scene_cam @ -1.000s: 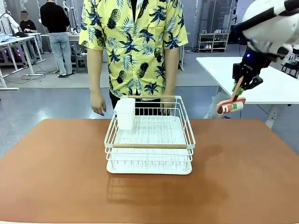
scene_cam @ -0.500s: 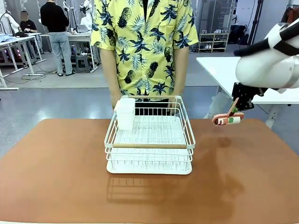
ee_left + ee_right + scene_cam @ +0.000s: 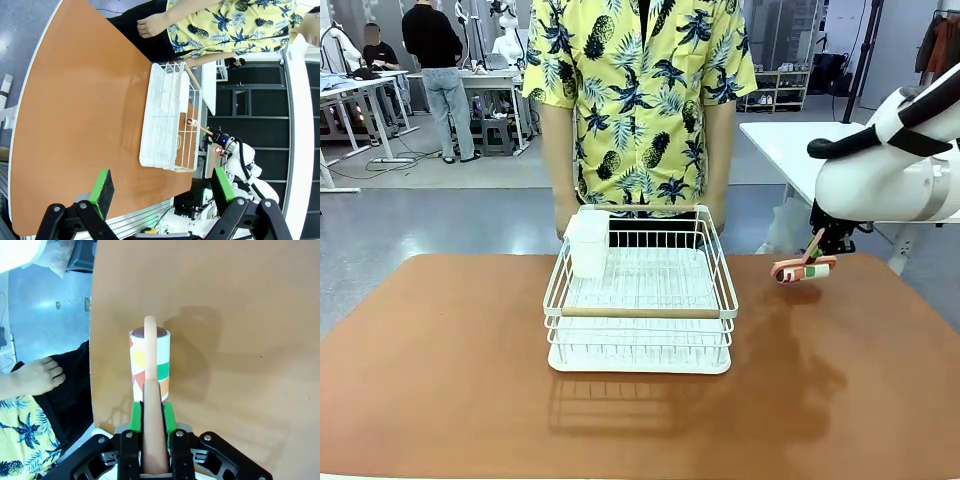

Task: Clean the table.
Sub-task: Place the Lint Roller down when the Dish drying rack is positioned in the middle of the table.

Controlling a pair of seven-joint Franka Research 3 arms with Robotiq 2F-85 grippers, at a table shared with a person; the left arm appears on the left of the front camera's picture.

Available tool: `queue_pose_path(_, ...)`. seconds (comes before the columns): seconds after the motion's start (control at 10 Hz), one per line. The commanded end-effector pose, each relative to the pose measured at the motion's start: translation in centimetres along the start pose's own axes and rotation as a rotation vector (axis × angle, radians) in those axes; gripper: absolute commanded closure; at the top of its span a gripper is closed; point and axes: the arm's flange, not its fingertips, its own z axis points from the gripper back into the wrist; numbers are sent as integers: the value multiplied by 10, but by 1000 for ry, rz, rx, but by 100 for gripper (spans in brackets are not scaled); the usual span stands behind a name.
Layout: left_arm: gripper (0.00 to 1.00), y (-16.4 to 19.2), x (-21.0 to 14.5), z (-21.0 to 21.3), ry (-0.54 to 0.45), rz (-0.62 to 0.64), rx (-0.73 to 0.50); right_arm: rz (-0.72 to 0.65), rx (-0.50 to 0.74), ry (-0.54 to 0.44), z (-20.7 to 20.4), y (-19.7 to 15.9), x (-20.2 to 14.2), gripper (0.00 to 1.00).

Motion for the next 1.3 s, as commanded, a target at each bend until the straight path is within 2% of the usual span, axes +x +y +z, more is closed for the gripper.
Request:
queue_pose_path(0.0,0,-1,0,3,-3,3,-20,-24,4,-28,-10,7,-11,79)
queue_pose_path(0.4,0,-1,0,3,-3,3,-20,-66,-39,-20,-17,2,-7,79)
queue_pose_path(0.5,0,-1,0,3,-3,3,-20,-67,-48,-22,-15,1,-7,68)
queue_pose_path(0.6,0,-1,0,3,-3,3,-20,-69,-45,-26,-8,1,-7,49)
queue_pose_path(0.7,0,-1,0,3,-3,3,-20,-73,-52,-25,1,1,-7,38)
queue_pose_path(0.8,0,-1,0,3,-3,3,-20,-83,-85,-33,10,0,-8,19)
queue_pose_path(0.9,0,-1,0,3,-3,3,-20,-74,-138,-27,23,-2,-11,8)
queue_pose_path(1.0,0,-1,0,3,-3,3,-20,-58,-184,-32,36,-3,-14,0)
queue_pose_path(1.2,0,-1,0,3,-3,3,-20,-37,-242,-36,53,-3,-20,0)
